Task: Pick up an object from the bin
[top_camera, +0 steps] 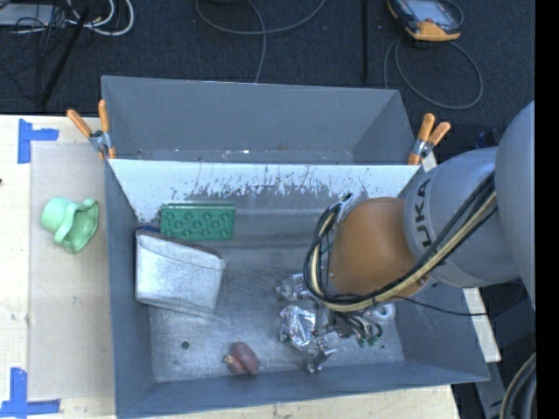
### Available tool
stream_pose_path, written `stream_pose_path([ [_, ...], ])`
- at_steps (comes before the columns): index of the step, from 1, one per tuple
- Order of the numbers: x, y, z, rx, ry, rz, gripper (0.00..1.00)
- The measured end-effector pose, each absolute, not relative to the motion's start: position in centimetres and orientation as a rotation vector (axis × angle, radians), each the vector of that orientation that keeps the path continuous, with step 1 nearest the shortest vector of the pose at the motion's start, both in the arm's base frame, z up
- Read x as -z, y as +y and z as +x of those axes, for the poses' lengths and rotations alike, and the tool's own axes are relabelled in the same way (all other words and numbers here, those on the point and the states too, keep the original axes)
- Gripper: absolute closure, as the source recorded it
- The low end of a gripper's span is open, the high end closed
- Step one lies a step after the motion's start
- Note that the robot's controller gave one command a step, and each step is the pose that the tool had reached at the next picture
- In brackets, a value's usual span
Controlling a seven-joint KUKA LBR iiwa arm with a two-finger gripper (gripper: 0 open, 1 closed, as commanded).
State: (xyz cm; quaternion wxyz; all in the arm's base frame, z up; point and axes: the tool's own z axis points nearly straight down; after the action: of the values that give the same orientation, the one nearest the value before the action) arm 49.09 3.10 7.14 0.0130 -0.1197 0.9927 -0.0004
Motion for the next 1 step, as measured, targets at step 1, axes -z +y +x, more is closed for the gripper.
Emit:
stream_pose_path([
  [1,-7.34,3.08,48.73,0.001,3.109,-0.378,1.0],
])
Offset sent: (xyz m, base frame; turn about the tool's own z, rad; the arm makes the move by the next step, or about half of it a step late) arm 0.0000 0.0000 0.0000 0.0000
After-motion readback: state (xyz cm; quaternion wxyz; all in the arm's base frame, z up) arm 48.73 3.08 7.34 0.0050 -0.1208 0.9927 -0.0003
